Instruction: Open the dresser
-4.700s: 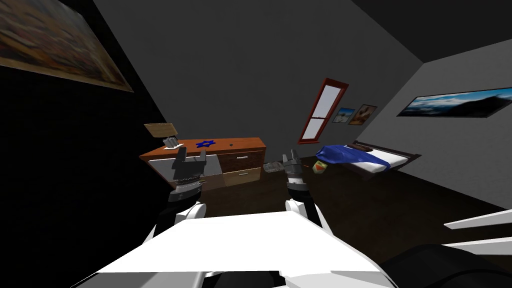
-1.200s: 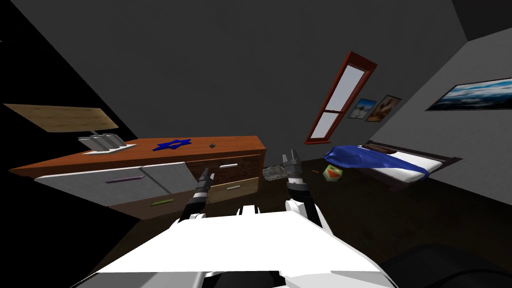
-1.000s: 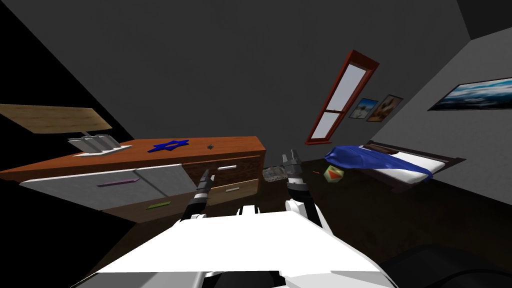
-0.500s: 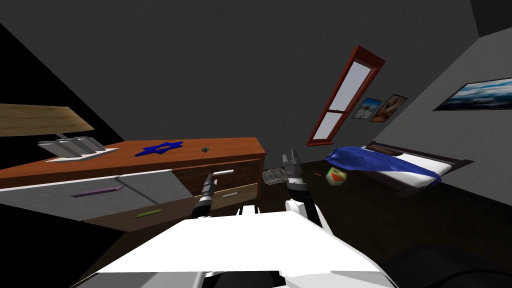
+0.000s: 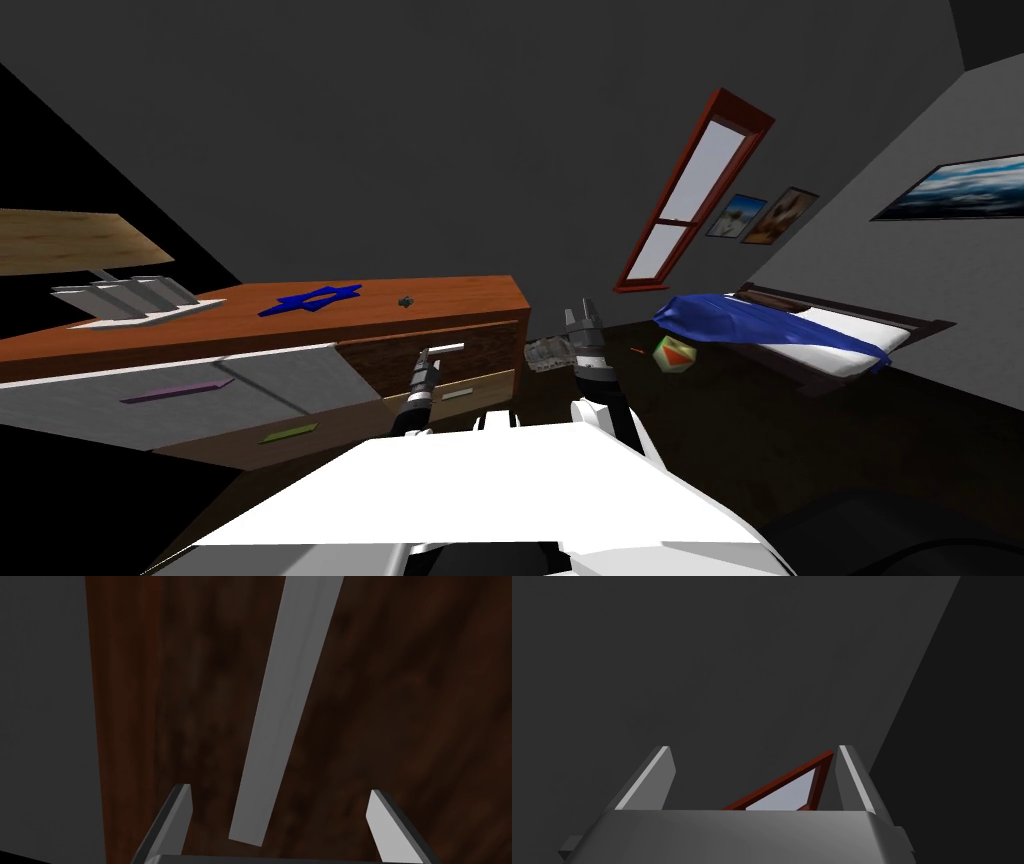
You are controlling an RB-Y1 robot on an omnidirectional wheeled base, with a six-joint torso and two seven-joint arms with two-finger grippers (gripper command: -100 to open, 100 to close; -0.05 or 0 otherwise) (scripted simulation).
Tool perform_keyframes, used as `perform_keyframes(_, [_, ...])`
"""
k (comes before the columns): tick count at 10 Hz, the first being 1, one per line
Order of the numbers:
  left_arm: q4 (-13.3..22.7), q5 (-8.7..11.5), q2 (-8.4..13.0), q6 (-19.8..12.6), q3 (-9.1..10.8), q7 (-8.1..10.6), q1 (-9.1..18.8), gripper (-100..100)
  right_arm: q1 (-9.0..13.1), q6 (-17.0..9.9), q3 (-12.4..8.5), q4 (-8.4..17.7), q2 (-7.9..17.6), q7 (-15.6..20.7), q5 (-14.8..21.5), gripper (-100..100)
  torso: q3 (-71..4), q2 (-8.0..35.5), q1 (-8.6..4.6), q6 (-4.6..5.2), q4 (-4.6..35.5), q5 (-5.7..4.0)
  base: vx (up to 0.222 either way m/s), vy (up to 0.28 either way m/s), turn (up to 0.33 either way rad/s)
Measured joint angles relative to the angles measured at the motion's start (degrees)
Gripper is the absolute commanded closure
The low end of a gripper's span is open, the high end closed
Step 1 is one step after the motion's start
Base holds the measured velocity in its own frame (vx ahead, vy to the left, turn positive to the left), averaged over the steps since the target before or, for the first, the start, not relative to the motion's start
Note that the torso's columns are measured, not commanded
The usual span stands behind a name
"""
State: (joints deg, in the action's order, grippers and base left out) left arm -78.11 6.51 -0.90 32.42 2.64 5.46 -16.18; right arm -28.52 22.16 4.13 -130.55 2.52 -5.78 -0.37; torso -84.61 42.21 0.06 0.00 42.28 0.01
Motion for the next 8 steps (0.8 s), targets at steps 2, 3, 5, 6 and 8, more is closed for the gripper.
perform_keyframes(2, [-0.1,0.0,0.0,-0.2,0.02,-0.06,0.1,100,0.0,0.0,0.0,0.0,0.0,0.0,0.0,0,0.1,0.1,-0.06,0.0,0.0,-0.01,-0.049,-0.009,0.011])
perform_keyframes(3, [-0.5,0.0,0.0,-0.2,-0.09,-0.02,-0.2,100,0.0,0.0,0.0,0.0,0.0,0.0,0.0,0,0.2,0.3,-0.07,0.04,0.0,0.02,-0.149,-0.025,0.006])
perform_keyframes(5, [-1.4,-0.1,0.0,-0.7,-0.34,0.03,-0.7,100,0.0,0.0,0.0,0.0,0.0,0.0,0.0,0,0.2,0.3,-0.1,0.0,0.1,-0.02,-0.174,-0.03,0.011])
perform_keyframes(6, [-1.9,-0.1,0.1,-0.8,-0.49,0.07,-1.1,100,0.0,0.0,0.0,0.0,0.0,0.0,0.0,0,0.1,0.2,-0.05,0.0,0.0,-0.01,-0.215,-0.026,0.013])
perform_keyframes(8, [-2.5,-0.1,0.1,-1.1,-0.65,0.15,-1.5,-100,0.0,0.0,0.0,0.0,0.0,0.0,0.0,0,-0.1,-0.2,-0.02,0.0,0.0,0.0,-0.061,-0.009,0.0])
